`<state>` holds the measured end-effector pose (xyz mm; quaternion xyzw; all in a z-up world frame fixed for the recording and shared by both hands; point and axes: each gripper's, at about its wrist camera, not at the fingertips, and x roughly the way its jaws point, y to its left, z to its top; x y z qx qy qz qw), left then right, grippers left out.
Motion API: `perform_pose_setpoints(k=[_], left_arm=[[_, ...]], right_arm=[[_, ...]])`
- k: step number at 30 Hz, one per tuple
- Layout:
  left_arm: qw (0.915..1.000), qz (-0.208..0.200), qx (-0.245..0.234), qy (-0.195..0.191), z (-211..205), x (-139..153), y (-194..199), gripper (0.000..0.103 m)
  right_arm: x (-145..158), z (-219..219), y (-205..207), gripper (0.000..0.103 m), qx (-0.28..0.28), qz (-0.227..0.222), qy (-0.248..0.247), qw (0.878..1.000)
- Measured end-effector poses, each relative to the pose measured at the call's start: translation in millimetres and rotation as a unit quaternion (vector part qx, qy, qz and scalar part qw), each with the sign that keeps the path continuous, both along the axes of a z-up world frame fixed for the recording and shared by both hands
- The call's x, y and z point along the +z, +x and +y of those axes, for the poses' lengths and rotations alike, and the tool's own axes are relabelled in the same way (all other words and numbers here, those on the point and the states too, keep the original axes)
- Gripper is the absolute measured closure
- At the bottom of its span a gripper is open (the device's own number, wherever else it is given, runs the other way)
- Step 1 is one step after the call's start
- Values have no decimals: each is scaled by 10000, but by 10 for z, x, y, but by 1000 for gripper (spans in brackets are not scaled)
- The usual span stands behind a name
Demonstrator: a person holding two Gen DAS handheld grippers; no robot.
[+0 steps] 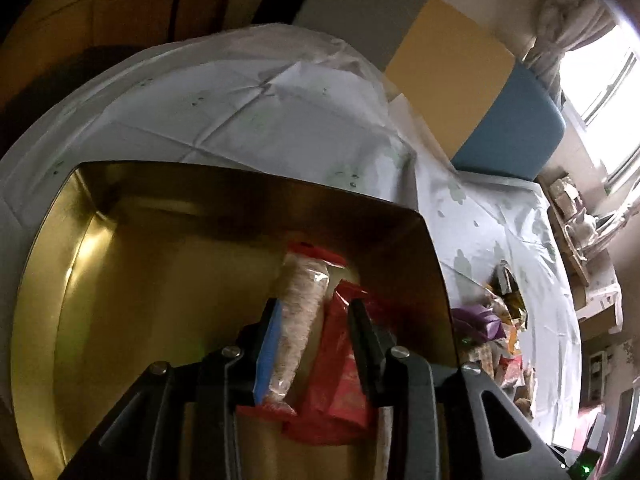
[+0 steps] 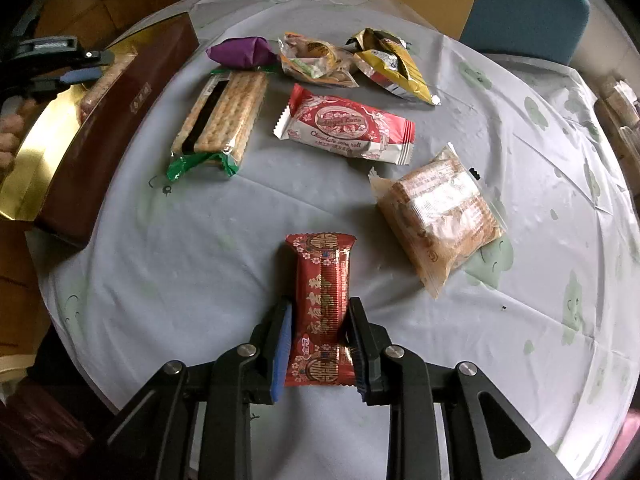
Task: Organize snacks
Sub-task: 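Lower the granola bar into the gold tray and open the left tool, then carry the small red snack into the gold tray and release with the right tool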
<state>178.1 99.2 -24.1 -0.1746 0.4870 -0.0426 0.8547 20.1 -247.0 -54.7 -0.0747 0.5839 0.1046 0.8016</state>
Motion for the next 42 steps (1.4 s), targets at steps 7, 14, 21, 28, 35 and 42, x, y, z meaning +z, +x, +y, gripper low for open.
perform_pose_setpoints(k=[7, 14, 21, 28, 35, 42], left_arm=[[9969, -498, -379, 473, -235, 242, -417, 69], [9817, -1093, -1392, 706, -776, 458, -1035, 69], [9476, -1409, -2792, 660, -1362, 451, -1586, 69], [9106, -1270, -3849, 806, -1828, 112, -1980, 69], [9024, -1010, -4021, 1178, -1866, -249, -2064, 69], [8975, -1476, -4033, 1005, -1730, -375, -2169, 69]], right_arm=[[-12, 13, -11, 75, 54, -35, -62, 10000], [-11, 48, -31, 75, 75, -77, -123, 9999], [-5, 65, -46, 76, 85, -104, -156, 9998], [-1, 74, -53, 75, 88, -116, -170, 9997], [-3, 74, -55, 75, 89, -120, -172, 9997], [15, 50, -41, 78, 54, -144, -120, 9998]])
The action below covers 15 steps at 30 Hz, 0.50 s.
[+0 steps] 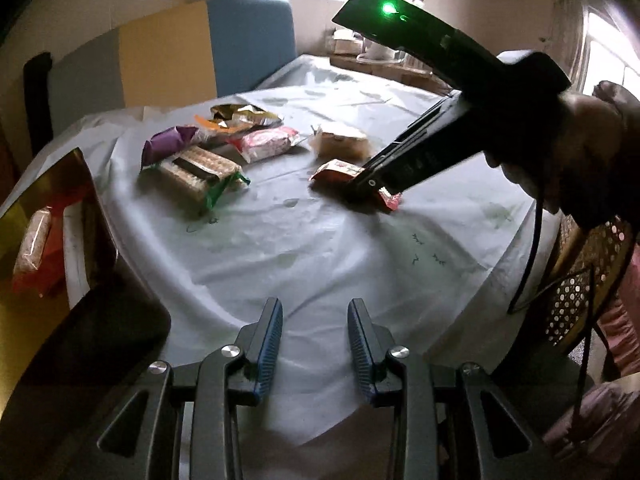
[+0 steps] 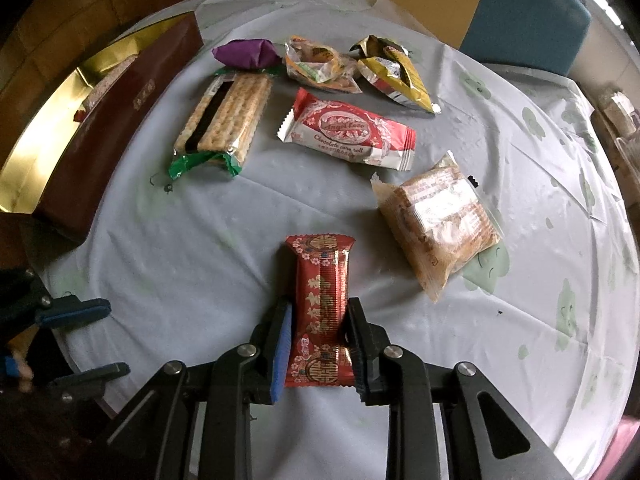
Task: Organize snacks
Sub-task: 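Carry the small red snack into the gold tray and release with the right tool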
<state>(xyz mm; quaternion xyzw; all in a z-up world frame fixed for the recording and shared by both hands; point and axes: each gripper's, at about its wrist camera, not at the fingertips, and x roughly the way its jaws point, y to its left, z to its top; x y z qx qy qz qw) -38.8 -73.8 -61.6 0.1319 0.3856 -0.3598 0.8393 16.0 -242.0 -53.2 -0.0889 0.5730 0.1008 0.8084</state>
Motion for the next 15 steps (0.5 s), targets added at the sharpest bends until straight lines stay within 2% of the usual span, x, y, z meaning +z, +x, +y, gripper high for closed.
perform_pose_setpoints(k=[4, 8, 15], left_arm=[[9996, 106, 24, -262, 67, -2, 31, 69], [9990, 130, 25, -417, 97, -5, 30, 69], [9977, 267, 32, -618, 161, 14, 56, 69]], right_arm=[[65, -43, 34, 79, -81, 20, 225, 9997], [307, 0, 63, 79, 42, -97, 680, 9976], [849, 504, 203, 79, 980, -286, 1446, 9842]])
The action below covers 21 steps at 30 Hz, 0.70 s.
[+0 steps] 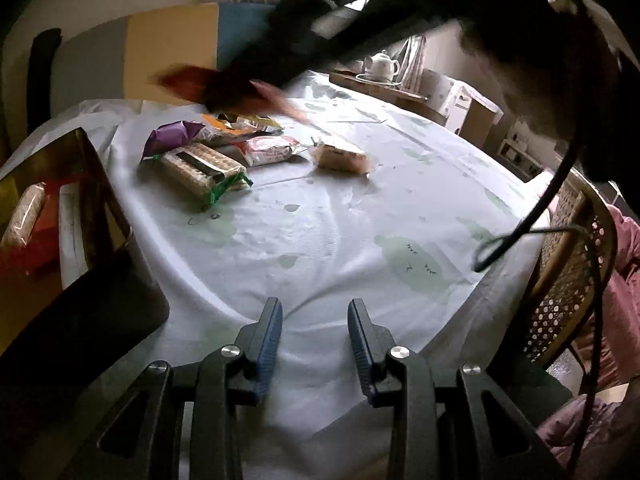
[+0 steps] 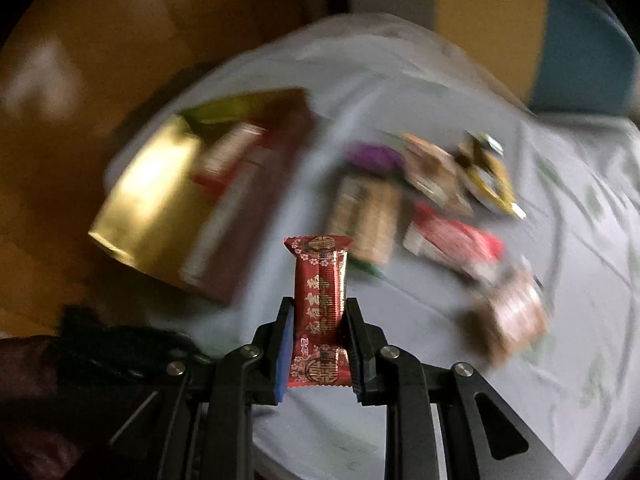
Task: Organize snacks
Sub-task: 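Carry the small red snack into the gold tray and release with the right tool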
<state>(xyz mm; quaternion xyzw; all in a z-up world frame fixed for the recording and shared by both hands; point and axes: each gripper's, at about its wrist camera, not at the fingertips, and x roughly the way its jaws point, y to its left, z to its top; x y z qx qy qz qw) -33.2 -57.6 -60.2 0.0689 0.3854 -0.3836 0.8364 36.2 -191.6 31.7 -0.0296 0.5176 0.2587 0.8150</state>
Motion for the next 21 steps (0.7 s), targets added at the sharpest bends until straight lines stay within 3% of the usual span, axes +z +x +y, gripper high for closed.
perform_pose_setpoints(k=[5, 10, 15, 17, 21], left_arm=[[10000, 30, -4, -62, 28, -11, 2, 69], [9998, 114, 21, -174, 57, -22, 26, 69], [9998, 127, 24, -181, 58, -26, 36, 69], [9998, 123, 27, -171, 57, -26, 39, 69], [9998, 108, 34, -136, 49, -30, 38, 69]], right_arm=[[163, 563, 138, 79, 804, 44, 287, 9963], [146, 924, 232, 79, 1246, 145, 285, 9917], [50, 1087, 301, 74, 1367, 280, 376, 9895], [6, 1106, 313, 66, 1291, 279, 401, 9904], [-3, 973, 227, 65, 1084, 221, 356, 9932]])
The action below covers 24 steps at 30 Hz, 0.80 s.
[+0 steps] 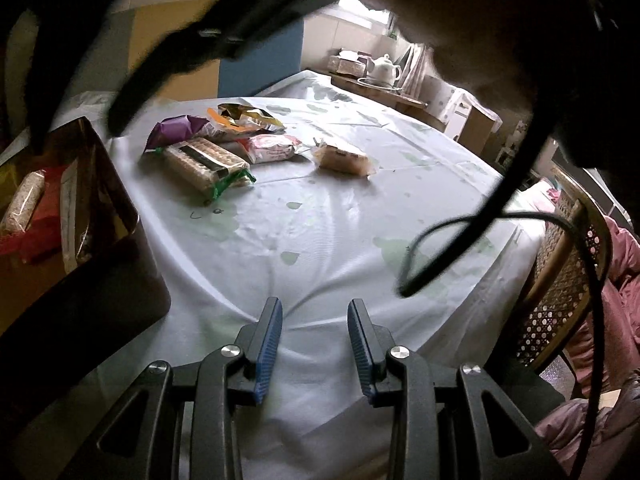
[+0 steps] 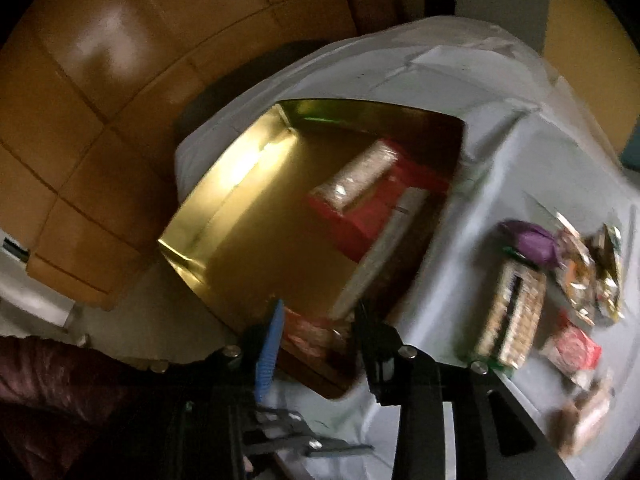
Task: Organize snacks
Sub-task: 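Carry the small red snack into the gold tray and release with the right tool, then move the left tool over to the purple packet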
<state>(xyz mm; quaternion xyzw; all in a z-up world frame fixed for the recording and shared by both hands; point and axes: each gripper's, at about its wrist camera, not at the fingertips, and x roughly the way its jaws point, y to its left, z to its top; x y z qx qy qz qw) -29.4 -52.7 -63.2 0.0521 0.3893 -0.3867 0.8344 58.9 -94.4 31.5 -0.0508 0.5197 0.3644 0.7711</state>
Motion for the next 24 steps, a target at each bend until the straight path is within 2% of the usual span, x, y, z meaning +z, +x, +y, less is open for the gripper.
perform_pose_setpoints(k=[6, 12, 17, 20, 24], left_arm=[[10000, -36, 15, 88, -29, 3, -16, 69], [9997, -83, 30, 209, -61, 9, -31, 69], [9995, -116, 40, 306, -87, 12, -34, 69], [9993, -110, 43, 358, -108, 11, -36, 67], [9986, 21, 29, 536, -155, 45, -10, 66]], right_arm=[[-38, -502, -109, 65, -483, -28, -155, 9987], [-194, -1160, -219, 62, -1188, 54, -505, 9916], [-383, -1642, -295, 52, -1706, 111, -1024, 9799], [-522, -1911, -305, 48, -2093, 169, -1432, 9672], [-639, -2214, -271, 44, -2623, 344, -1358, 9548]])
